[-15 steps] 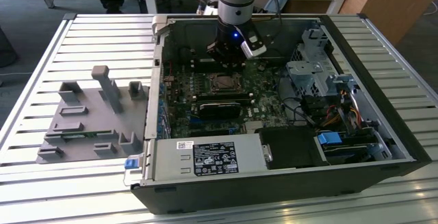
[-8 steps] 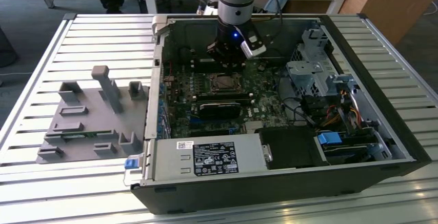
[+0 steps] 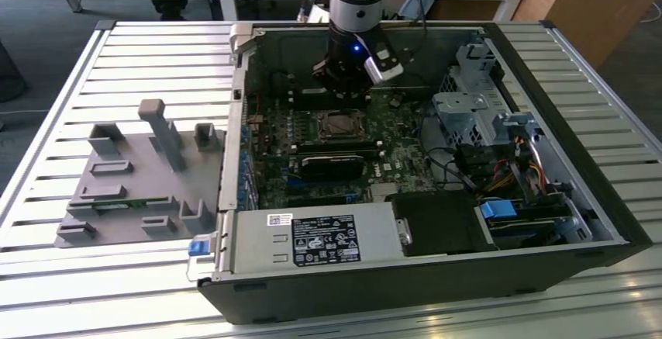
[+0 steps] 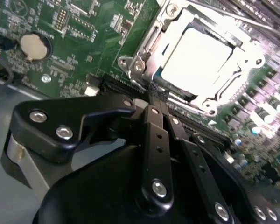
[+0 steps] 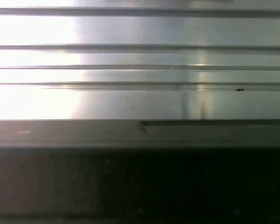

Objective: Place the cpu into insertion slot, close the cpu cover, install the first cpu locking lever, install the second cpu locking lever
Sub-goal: 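Install the first cpu locking lever, then install the second cpu locking lever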

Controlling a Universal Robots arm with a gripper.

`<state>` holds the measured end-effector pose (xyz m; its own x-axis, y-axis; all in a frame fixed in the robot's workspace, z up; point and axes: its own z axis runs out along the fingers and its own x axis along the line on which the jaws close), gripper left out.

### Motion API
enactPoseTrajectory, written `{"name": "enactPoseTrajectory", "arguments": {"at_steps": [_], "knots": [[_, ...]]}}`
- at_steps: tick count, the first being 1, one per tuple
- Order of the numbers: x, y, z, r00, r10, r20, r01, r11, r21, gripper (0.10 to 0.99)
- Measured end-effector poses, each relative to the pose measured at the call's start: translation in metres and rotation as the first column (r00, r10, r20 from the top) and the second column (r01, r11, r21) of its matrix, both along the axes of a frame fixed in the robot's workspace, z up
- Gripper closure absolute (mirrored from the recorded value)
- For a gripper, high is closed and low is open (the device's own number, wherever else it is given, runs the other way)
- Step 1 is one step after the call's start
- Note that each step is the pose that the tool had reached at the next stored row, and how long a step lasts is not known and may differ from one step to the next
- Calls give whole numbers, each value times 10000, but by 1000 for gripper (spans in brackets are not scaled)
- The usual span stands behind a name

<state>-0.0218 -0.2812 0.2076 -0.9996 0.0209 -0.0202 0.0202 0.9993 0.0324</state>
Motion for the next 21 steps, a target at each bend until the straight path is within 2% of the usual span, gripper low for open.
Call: {"name": "enactPoseTrajectory", "arguments": {"at_steps": [21], "knots": [[3, -45, 14, 10000, 1, -1, -1, 10000, -17, 980]]}}
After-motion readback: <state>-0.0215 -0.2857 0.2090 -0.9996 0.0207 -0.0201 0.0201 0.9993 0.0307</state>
